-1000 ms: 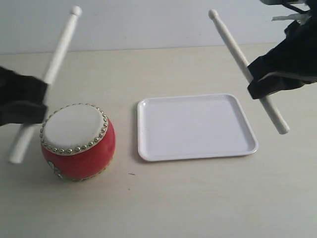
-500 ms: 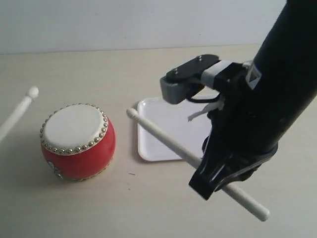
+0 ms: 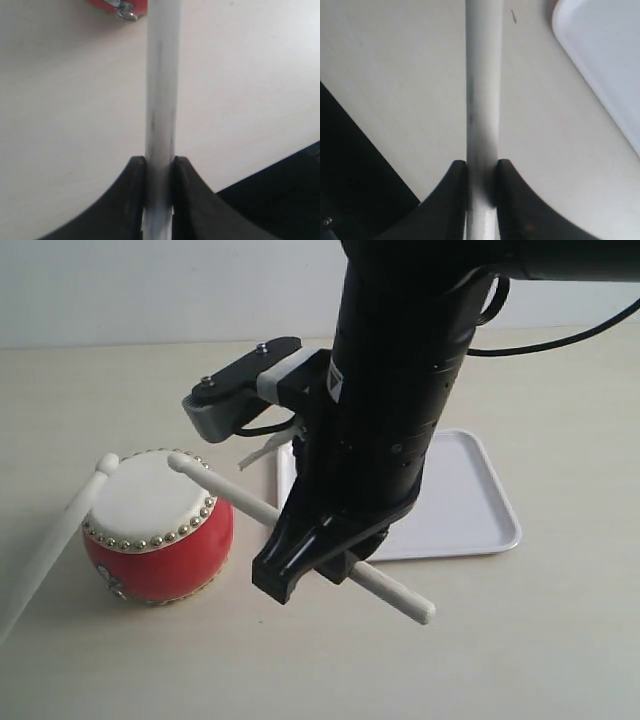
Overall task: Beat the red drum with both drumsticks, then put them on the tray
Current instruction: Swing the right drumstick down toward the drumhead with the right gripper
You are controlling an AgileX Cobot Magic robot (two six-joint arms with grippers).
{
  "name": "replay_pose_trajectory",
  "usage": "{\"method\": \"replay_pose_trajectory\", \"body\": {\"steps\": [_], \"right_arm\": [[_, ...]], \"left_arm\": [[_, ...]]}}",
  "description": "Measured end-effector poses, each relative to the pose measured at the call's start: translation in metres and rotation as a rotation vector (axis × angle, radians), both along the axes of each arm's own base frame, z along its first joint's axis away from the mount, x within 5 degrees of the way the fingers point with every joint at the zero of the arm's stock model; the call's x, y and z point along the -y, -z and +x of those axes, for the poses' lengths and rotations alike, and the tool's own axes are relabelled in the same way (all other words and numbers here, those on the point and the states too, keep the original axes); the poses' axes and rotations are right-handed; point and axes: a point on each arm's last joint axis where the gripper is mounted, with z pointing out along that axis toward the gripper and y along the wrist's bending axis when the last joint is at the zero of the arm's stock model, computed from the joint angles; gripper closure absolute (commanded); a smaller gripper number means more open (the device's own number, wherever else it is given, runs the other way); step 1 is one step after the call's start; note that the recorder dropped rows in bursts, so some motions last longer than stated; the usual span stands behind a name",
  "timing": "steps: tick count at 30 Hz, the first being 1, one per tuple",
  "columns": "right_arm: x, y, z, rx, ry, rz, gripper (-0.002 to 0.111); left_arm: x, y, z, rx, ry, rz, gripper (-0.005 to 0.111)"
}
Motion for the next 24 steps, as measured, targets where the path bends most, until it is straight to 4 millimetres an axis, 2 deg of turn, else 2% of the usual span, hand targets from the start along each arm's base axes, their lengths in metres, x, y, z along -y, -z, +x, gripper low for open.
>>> {"method": "replay_pose_trajectory", "body": {"steps": [6,12,15,21,24], "right_arm": [[-0.003,0.004,0.003,-0.006,-0.004,-0.010,0.108],[-0.007,0.016,0.006,-0.021,-0.012,-0.044,0.108],[-0.011,0.018,0.009,-0.024,-0.017,-0.048,0.108],[-0.022,-0.009,0.019,0.045,-0.019,0.033,0.108],[-0.028,-0.009,0.023,0.051,-0.019,0.041,0.108]], "left_arm": [[0.000,-0.002,0.003,0.021,-0.072,-0.049,0.107],[0.001,-0.024,0.002,0.079,-0.079,-0.122,0.107],[-0.001,-0.028,0.002,0.096,-0.076,-0.113,0.107],[-0.004,-0.026,0.001,0.078,-0.080,-0.079,0.107],[-0.004,-0.026,0.001,0.080,-0.081,-0.076,0.107]]}}
